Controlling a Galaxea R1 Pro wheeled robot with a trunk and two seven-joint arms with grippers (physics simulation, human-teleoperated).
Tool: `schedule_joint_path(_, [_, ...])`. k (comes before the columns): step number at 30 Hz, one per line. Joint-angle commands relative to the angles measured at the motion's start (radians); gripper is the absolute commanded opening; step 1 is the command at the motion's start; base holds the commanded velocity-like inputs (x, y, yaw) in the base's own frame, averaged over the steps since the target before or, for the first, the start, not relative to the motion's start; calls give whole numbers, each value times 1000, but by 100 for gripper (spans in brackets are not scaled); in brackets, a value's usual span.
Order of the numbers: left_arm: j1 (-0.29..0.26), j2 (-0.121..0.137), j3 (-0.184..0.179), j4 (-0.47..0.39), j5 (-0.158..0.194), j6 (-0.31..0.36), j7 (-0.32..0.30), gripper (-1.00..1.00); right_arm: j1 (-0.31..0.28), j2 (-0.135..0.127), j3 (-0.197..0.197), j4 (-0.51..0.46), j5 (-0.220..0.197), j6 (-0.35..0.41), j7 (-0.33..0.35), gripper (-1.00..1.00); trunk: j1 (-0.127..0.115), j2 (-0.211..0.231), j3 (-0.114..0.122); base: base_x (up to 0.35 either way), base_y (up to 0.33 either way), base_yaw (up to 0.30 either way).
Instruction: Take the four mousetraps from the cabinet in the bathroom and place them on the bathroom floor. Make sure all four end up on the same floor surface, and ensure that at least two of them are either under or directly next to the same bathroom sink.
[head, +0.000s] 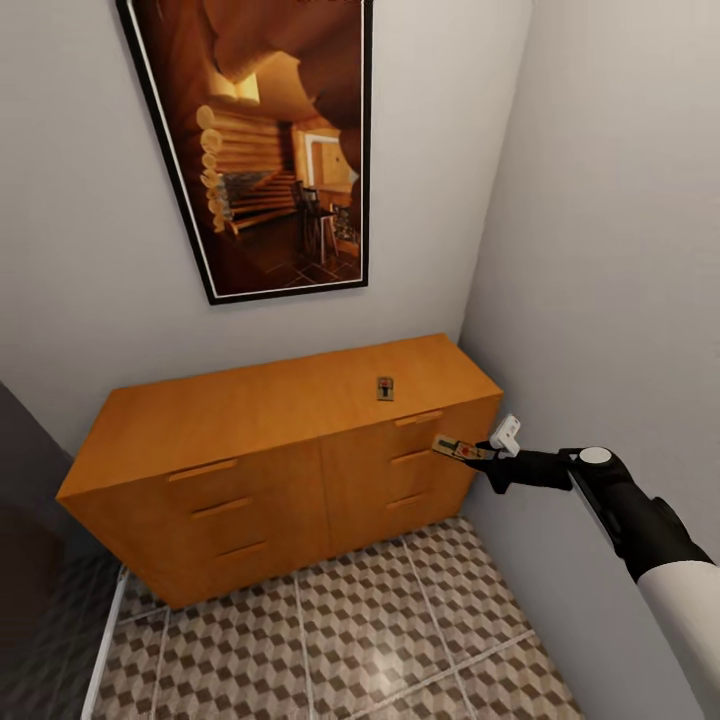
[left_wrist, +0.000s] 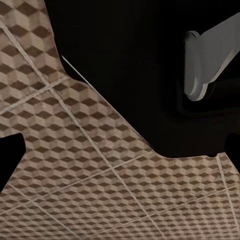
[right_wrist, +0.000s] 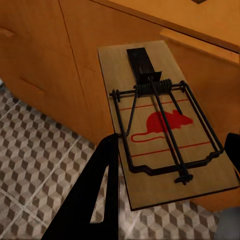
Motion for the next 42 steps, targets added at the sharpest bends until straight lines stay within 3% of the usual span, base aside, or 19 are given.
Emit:
schedule_joint_path(1, [0, -1, -8, 2, 6, -5, 3, 100, -1, -1, 1, -1, 1, 8, 2, -100, 0, -2, -1, -336, 0, 0])
schedule_joint_path(14, [0, -1, -8, 0, 6, -6, 3, 100, -1, -1, 3, 3, 1, 7, -1, -100, 0, -2, -1, -312, 0, 0])
schedule_joint_path(31, [0, -1, -8, 0, 6, -6, 3, 100, -1, 5, 4, 111, 14, -20, -27, -100, 0, -2, -1, -23, 0, 0])
schedule_joint_path(36, [0, -1, -7, -2, 6, -6, 3, 100, -1, 7, 6, 262, 15, -131, -32, -100, 0, -2, -1, 0, 0, 0])
schedule_joint_path(42, [0, -1, -7, -4, 6, -6, 3, 100, -1, 16, 8, 684, 28, -510, -95, -100, 0, -2, -1, 0, 0, 0])
